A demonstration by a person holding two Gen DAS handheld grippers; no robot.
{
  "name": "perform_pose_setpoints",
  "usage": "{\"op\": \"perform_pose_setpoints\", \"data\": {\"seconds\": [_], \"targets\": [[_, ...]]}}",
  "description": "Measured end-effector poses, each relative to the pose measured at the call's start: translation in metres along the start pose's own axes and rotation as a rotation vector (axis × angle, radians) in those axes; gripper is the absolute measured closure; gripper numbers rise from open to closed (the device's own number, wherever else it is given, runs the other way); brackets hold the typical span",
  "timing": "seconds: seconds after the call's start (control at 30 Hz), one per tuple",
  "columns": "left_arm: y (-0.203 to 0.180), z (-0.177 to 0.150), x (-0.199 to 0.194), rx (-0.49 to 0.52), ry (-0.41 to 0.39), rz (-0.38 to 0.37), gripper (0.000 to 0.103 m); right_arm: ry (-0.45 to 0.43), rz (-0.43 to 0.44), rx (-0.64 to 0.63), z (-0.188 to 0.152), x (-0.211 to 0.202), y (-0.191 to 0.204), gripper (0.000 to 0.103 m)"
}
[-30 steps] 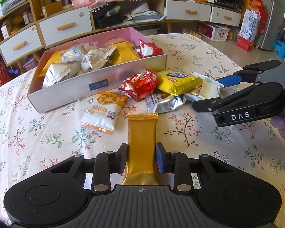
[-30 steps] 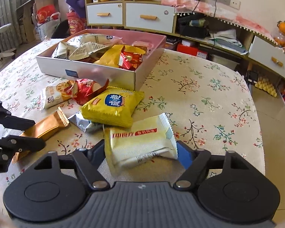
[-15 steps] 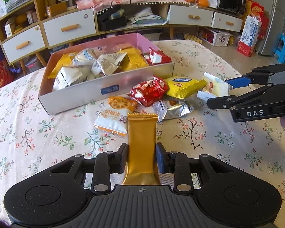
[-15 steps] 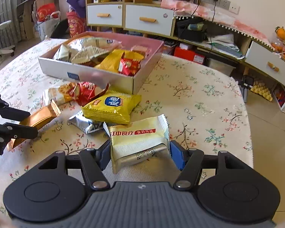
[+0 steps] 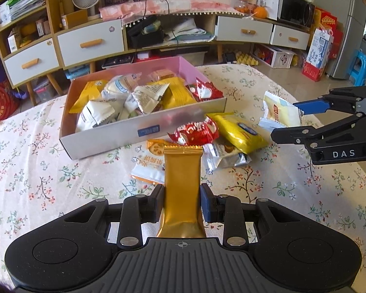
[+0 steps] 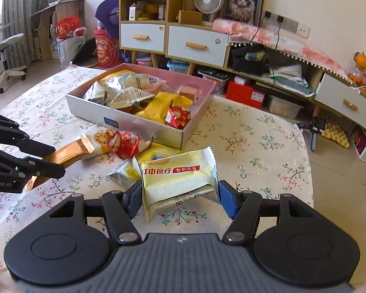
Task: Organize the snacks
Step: 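Carry the gold bar and cream biscuit pack toward the pink box with both tools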
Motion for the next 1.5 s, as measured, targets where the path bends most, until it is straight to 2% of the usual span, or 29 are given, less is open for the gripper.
{"op": "perform_pose_setpoints", "data": {"seconds": [0.3, 0.7, 0.97, 1.17, 1.37, 1.5], "targets": [[0.013, 0.012, -0.006, -0.011, -0.028, 0.001, 0.074, -0.048, 0.018, 0.016, 0.014, -0.007, 0.006, 0.042], [0.037, 0.038, -0.002, -0.038, -0.061, 0.021, 0.074, -0.071, 0.008, 0.025, 0.040, 0.007, 0.018, 0.042], [0.057, 0.075, 0.012, -0.073, -0.089, -0.003, 0.074, -0.092, 0.017, 0.052, 0.067, 0.031, 0.012, 0.041], [0.076, 0.105, 0.035, -0.069, -0.103, 0.017, 0.074, -0.098, 0.024, 0.048, 0.083, 0.057, 0.007, 0.041], [0.086, 0.135, 0.065, -0.147, -0.074, -0.069, 0.074, -0.105, 0.047, 0.087, 0.093, 0.076, 0.002, 0.041], [0.081, 0.152, 0.086, -0.161, -0.062, -0.104, 0.074, -0.092, 0.046, 0.071, 0.093, 0.087, 0.000, 0.041]]}}
Point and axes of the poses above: each gripper's, at about its wrist camera, not at the fingertips, and x roughly the way its jaws point, y to its left, z to its top, the point moved 4 cm from there along x, roughly the way its jaws point, and after that the axes turned 7 degrees about -x, right-handed, at the moved point
